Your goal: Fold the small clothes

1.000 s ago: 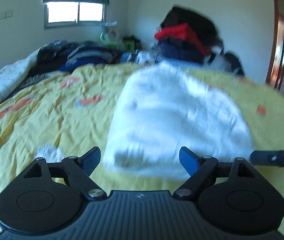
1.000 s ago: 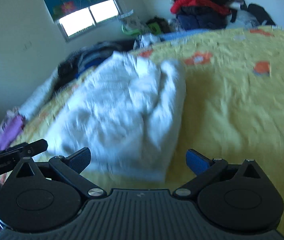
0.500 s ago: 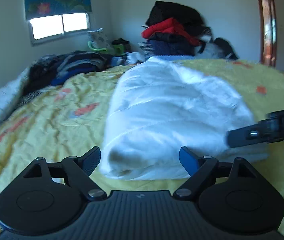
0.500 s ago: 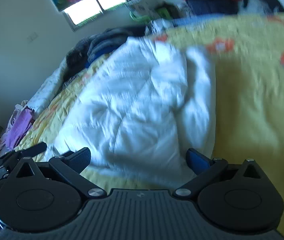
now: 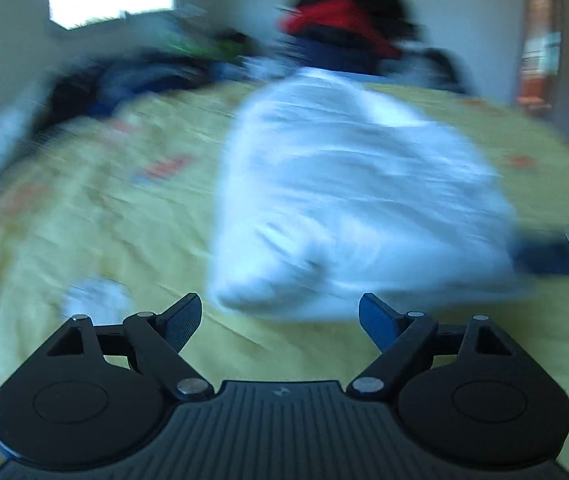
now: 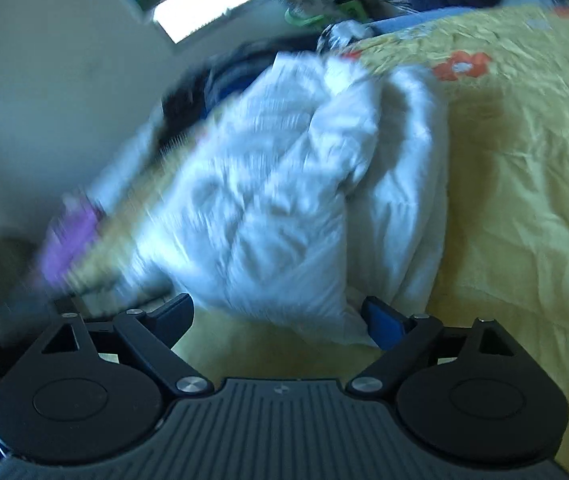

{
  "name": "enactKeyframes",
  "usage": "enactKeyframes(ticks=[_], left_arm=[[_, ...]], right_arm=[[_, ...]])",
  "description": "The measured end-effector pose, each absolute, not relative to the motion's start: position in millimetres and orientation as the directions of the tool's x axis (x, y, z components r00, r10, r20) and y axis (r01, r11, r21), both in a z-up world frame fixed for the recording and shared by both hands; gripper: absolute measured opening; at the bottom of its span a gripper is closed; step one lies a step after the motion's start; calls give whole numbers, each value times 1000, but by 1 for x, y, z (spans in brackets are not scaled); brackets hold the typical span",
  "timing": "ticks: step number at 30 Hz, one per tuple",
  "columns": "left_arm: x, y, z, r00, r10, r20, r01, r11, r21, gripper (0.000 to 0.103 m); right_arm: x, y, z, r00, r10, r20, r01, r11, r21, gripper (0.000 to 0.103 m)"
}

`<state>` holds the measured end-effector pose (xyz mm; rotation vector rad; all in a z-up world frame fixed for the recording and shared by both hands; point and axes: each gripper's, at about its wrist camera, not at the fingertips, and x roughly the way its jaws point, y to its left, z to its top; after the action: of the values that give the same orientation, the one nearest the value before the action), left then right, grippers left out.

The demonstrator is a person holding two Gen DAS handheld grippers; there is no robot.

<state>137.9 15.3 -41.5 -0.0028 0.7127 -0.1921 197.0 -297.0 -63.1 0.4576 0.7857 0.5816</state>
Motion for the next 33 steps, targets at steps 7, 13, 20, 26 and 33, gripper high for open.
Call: enactKeyframes(ticks=[7,13,20,26,33], left_arm=[[202,73,-20,761,-332,-558,89,905,-417,86],[285,84,-66,634,-430,-642,-82,789,-609,87],[279,69,-59,629,-409,-661,-66,820,-569,64],[259,54,-25,662,-378,-647,8,867,-498,53],[242,38,-54,737,-259,-624,14,930,-368,76]], right_arm=[[271,-383,-61,617,670,-413,-69,569,820,95],[337,-367,-88,494,713,-497,18,563,826,90],[341,-322,-93,410,724,-554,-102,640,761,60],[330,-314,-55,416,732,-540,-274,667,693,40],[325,-334,-88,443,730,-521,-212,650,730,52]])
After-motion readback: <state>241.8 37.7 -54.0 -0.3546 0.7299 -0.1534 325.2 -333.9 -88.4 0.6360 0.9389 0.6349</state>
